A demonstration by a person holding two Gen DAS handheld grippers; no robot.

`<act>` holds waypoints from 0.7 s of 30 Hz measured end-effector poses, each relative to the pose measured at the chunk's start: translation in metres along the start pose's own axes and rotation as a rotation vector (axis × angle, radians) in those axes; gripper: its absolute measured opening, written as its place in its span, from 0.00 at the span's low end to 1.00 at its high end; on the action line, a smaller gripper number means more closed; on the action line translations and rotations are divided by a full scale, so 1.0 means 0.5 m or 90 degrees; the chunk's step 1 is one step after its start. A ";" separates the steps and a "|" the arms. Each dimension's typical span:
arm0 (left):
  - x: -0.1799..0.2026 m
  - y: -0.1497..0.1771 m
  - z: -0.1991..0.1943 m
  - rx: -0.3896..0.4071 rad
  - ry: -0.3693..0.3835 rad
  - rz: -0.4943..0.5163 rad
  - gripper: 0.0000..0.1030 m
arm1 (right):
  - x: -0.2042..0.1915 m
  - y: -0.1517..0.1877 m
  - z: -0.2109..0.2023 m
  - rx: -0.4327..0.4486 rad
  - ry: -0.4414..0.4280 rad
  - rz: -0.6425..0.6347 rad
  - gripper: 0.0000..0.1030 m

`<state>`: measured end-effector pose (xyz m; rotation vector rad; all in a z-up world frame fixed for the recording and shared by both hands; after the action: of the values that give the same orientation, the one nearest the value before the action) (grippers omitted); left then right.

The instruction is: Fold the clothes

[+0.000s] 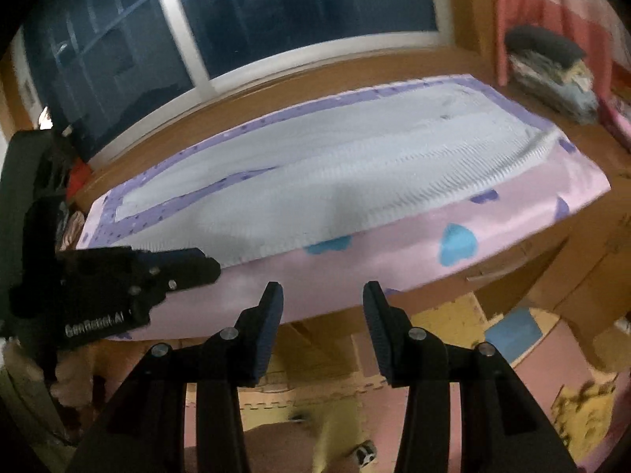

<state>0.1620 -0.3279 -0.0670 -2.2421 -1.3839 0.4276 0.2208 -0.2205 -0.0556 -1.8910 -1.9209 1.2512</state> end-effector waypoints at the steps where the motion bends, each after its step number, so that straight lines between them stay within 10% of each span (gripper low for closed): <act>1: 0.015 -0.006 0.005 -0.002 -0.006 0.013 0.22 | 0.011 -0.003 -0.008 0.004 -0.004 0.003 0.41; 21: 0.182 -0.179 0.160 -0.015 0.036 0.087 0.22 | 0.325 -0.169 -0.033 -0.002 0.089 0.042 0.41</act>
<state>0.0962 -0.1940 -0.0880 -2.3577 -1.2184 0.3917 0.1388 -0.0559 -0.0587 -2.0003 -1.8052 1.1008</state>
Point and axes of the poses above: each gripper's, at about its wrist camera, not at the fingertips, and z roughly the way its jaws point, x to its right, y to its underside, the point moved 6 cm from there along z, roughly the way its jaws point, and after that the axes turned 15 degrees about -y, right-handed, at the moved point
